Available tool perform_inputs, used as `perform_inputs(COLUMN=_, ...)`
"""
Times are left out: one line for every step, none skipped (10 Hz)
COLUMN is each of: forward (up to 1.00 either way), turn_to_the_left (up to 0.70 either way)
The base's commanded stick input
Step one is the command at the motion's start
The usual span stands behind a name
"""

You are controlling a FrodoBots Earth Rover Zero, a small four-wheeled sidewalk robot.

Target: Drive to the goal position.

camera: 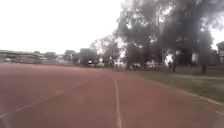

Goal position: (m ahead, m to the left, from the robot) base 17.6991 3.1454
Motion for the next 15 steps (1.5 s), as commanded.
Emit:
perform_inputs(forward=0.70, turn_to_the_left=0.00)
perform_inputs(forward=0.70, turn_to_the_left=0.00)
perform_inputs(forward=0.70, turn_to_the_left=0.00)
perform_inputs(forward=0.70, turn_to_the_left=0.00)
perform_inputs(forward=0.70, turn_to_the_left=0.00)
perform_inputs(forward=0.70, turn_to_the_left=0.00)
perform_inputs(forward=0.70, turn_to_the_left=0.00)
perform_inputs(forward=0.70, turn_to_the_left=0.00)
perform_inputs(forward=0.70, turn_to_the_left=0.00)
perform_inputs(forward=0.70, turn_to_the_left=0.00)
perform_inputs(forward=0.70, turn_to_the_left=0.00)
perform_inputs(forward=0.70, turn_to_the_left=0.00)
perform_inputs(forward=0.70, turn_to_the_left=0.00)
perform_inputs(forward=0.70, turn_to_the_left=0.00)
perform_inputs(forward=0.70, turn_to_the_left=0.00)
